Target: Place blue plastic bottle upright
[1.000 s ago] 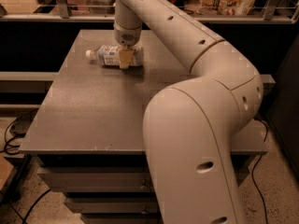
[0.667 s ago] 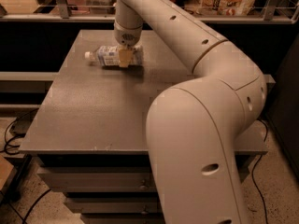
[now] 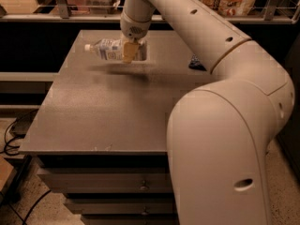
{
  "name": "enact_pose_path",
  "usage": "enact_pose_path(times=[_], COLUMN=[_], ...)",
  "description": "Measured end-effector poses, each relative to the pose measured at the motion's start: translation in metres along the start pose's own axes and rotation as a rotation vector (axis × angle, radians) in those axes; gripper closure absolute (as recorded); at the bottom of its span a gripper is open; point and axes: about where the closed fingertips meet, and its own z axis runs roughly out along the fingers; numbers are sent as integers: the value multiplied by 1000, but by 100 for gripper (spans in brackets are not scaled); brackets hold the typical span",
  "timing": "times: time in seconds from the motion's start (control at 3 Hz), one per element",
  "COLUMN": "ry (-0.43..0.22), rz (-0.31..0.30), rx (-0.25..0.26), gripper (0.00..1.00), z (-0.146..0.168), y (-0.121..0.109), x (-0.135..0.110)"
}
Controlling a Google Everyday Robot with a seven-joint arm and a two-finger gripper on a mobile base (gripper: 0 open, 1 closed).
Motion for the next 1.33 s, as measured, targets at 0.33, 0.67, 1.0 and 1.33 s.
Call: enact_pose_path(times=[0.33,0.67,1.0,1.33], ry=[-103,-235,-374,-548], rz=[4,29,63,134], rx=[44,91,138,194], gripper=[100,100,100,100], z=[-22,-38,-49,-59], y=[1,3,5,11], x=[3,9,17,34])
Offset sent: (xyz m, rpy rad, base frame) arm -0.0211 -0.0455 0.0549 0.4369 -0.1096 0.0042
